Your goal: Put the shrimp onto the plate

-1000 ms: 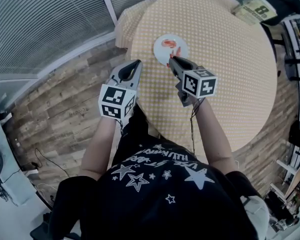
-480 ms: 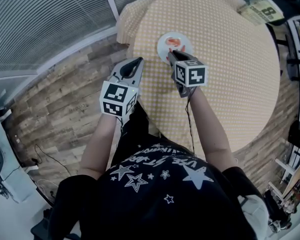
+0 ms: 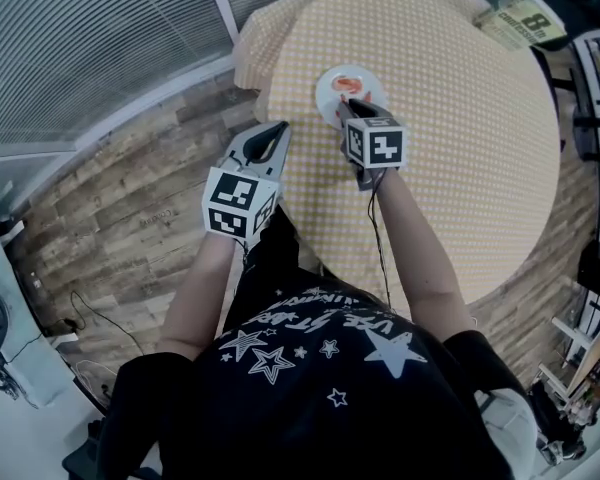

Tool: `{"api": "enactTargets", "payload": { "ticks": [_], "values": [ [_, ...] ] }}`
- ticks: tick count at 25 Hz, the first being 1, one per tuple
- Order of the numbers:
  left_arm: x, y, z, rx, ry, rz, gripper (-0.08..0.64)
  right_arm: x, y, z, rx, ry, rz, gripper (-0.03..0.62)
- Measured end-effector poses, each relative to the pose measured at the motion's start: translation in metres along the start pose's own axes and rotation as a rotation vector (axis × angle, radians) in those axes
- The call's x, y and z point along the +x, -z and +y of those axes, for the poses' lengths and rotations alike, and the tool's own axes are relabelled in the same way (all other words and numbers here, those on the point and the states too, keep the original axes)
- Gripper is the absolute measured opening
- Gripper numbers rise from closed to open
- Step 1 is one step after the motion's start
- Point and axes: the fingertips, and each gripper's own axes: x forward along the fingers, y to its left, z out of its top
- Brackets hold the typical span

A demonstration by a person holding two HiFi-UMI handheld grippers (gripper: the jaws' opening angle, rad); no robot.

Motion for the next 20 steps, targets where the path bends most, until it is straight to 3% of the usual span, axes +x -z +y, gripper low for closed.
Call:
{"api": "enactTargets", "payload": {
  "ticks": [10, 20],
  "values": [
    [-0.015, -0.003, -0.006, 0.013, -0.016, -0.017, 0.008, -0.010, -0.007, 0.006, 0.009, -0.005, -0.063, 0.063],
    [-0.034, -0.015, -0.023, 0.026, -0.038, -0.062, 0.008, -0.062, -0.016, 0.014, 0.028, -0.011, -0.177, 0.063]
  ]
}}
